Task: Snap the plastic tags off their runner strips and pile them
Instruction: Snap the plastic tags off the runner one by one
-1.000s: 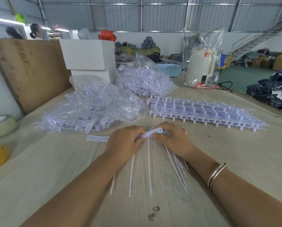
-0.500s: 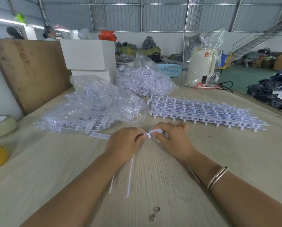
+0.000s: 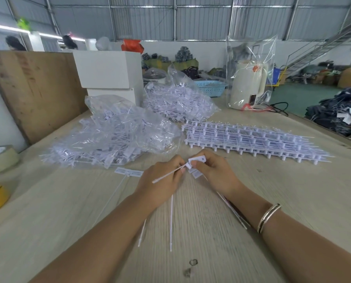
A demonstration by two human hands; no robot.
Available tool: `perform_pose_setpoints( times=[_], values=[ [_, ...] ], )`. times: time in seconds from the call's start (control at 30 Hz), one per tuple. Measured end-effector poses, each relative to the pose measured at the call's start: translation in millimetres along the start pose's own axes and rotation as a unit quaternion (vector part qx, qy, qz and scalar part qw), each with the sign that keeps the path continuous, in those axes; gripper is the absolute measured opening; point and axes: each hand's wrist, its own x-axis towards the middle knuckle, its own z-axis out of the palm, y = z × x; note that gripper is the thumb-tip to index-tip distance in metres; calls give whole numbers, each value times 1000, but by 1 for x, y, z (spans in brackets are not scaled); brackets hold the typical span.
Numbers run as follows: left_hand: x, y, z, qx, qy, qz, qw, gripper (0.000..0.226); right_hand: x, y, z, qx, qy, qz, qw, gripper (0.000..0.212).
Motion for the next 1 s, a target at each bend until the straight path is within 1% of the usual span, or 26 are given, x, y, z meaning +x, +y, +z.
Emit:
perform_pose_setpoints(
  times=[0.1, 0.17, 0.2, 0.23, 0.27, 0.3, 0.33, 0.37, 0.4, 0.43, 0.5, 0.53, 0.6, 0.67, 0.7, 0.77, 0.8, 0.87, 0.93, 1.0],
  values=[
    [1, 3, -1, -20, -7, 10, 1000, 18, -1, -2, 2, 23, -11, 11, 1000, 15],
    [0, 3, -2, -14, -17, 21, 1000, 17, -2, -5, 3, 100, -22, 3, 995, 11],
    [-1, 2, -2, -5, -24, 29, 999, 16, -1, -6, 1, 147, -4, 6, 989, 7],
    [-2, 2, -2, 7, -34, 39, 999, 15, 0, -8, -3, 186, 32, 22, 982, 5],
    [-4, 1, -2, 15, -42, 47, 998, 13, 1, -7, -10, 210, 68, 41, 974, 6],
    [-5, 0, -3, 14, -44, 47, 998, 10, 3, -6, -16, 216, 85, 52, 971, 7],
    [-6, 0, -3, 5, -38, 42, 998, 7, 5, -4, -20, 190, 85, 55, 976, 9],
    [-7, -1, -4, -4, -26, 36, 999, 8, 5, -2, -23, 129, 72, 51, 988, 11],
    [-6, -2, -4, -8, -13, 31, 999, 10, 6, 2, -21, 36, 45, 43, 997, 12],
    [-6, -2, -5, -9, -3, 26, 1000, 11, 6, 5, -19, -62, 11, 36, 997, 12],
    [-6, -3, -4, -13, 9, 9, 1000, 12, 9, 13, -11, -218, -36, 11, 975, 9],
    [-6, -3, -4, -19, 14, -5, 1000, 14, 11, 15, -10, -257, -39, 2, 965, 6],
    [-6, -5, -3, -22, 20, -36, 999, 23, 15, 16, -11, -276, -21, 23, 961, 7],
    [-6, -7, -2, -5, 16, -62, 998, 28, 16, 14, -13, -222, 11, 56, 973, 19],
    [-5, -8, -1, -3, 10, -74, 997, 29, 16, 15, -14, -195, 21, 60, 979, 21],
    [-3, -9, -1, -13, 0, -100, 995, 28, 15, 15, -13, -175, 28, 57, 982, 18],
    [-2, -10, -1, -9, -2, -109, 994, 28, 14, 16, -13, -177, 28, 51, 982, 16],
    [-1, -11, -1, 42, -9, -112, 993, 27, 12, 15, -13, -196, 35, 27, 980, 15],
    [-1, -12, -1, 101, -22, -111, 988, 25, 9, 12, -12, -214, 44, -12, 976, 13],
    [-1, -12, -2, 122, -29, -106, 986, 25, 6, 9, -8, -248, 37, -48, 967, 12]
  ],
)
